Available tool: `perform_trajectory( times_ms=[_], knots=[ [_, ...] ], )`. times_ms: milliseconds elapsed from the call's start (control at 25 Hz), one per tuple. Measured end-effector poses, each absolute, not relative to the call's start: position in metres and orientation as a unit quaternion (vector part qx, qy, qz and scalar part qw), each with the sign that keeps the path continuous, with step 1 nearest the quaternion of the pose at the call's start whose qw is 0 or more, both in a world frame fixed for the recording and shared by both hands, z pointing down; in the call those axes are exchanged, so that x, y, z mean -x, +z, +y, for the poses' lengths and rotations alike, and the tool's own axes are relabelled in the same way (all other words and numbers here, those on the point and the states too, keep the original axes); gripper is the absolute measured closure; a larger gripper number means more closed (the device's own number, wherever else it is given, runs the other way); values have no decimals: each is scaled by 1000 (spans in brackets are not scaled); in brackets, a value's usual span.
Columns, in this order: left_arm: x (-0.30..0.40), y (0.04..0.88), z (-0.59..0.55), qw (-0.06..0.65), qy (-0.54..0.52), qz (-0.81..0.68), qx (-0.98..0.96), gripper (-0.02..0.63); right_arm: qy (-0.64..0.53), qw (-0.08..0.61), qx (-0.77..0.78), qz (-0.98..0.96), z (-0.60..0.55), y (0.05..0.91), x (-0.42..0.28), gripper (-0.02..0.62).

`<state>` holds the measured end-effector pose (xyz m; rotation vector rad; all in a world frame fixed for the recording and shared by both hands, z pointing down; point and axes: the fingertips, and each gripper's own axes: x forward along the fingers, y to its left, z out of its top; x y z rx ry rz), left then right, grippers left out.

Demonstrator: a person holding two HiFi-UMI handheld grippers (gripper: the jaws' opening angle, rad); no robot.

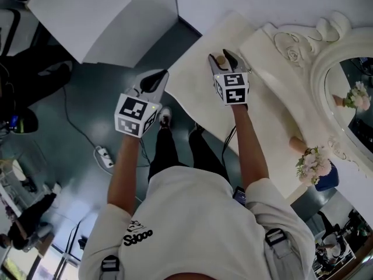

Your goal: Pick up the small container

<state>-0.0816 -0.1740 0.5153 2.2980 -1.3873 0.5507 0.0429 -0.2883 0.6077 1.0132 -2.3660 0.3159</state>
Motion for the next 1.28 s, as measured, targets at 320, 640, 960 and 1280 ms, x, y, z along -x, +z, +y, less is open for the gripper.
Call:
perform_trajectory(
  times_ms=[320, 640, 960, 1280],
  knots=[
    [91, 527, -173, 213, 201, -497, -817, 586, 71, 247, -381, -888, -290, 608, -31, 465],
    [91, 515, -168, 201, 209, -467, -835, 586, 74, 259, -395, -878, -286, 604, -32, 502],
    [88, 478, -169, 152, 197, -418, -874, 586, 80, 235, -457, -854, -261, 549, -50, 505],
    [67, 435, -169, 91, 180, -356, -912, 586, 83, 215, -529, -816, -217, 464, -86, 505]
  ],
)
